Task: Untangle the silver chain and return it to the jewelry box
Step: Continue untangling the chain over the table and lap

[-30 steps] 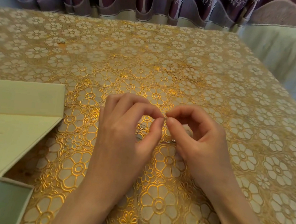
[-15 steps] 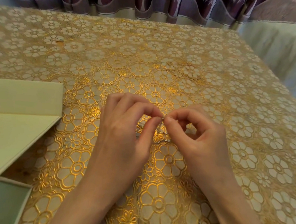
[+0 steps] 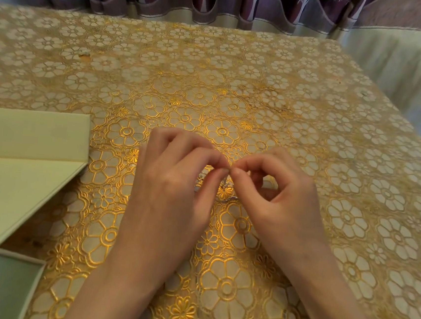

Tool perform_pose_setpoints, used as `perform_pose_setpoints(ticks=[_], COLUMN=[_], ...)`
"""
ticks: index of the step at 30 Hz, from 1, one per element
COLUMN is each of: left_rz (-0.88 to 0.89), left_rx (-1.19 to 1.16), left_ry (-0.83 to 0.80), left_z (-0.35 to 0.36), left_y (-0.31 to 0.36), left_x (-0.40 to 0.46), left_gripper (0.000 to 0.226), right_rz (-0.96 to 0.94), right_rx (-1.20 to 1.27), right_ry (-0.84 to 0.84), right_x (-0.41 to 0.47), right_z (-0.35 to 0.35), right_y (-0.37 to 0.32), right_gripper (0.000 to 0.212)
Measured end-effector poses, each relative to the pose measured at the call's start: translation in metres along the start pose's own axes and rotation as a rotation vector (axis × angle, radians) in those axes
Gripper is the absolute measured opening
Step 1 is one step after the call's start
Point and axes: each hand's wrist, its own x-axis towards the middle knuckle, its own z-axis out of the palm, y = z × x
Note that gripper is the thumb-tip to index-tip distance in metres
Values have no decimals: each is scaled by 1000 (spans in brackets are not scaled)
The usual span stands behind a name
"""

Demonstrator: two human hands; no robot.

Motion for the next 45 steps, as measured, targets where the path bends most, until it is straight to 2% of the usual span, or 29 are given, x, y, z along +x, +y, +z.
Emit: perform_pose_setpoints(ticks=[9, 22, 45], left_rz=[-9, -75, -48], left_rx=[0, -84, -115], left_ry=[-30, -58, -129], left_z=[1, 2, 3], left_y=[-1, -3, -7], left_x=[-1, 1, -2], left_gripper=[13, 15, 8], right_rz=[-74, -42, 7], right_rx=[-80, -9, 60], right_ry=[19, -8, -60], right_x=[0, 1, 0], right_z=[1, 0, -1], right_y=[1, 1, -1], right_gripper=[5, 8, 8])
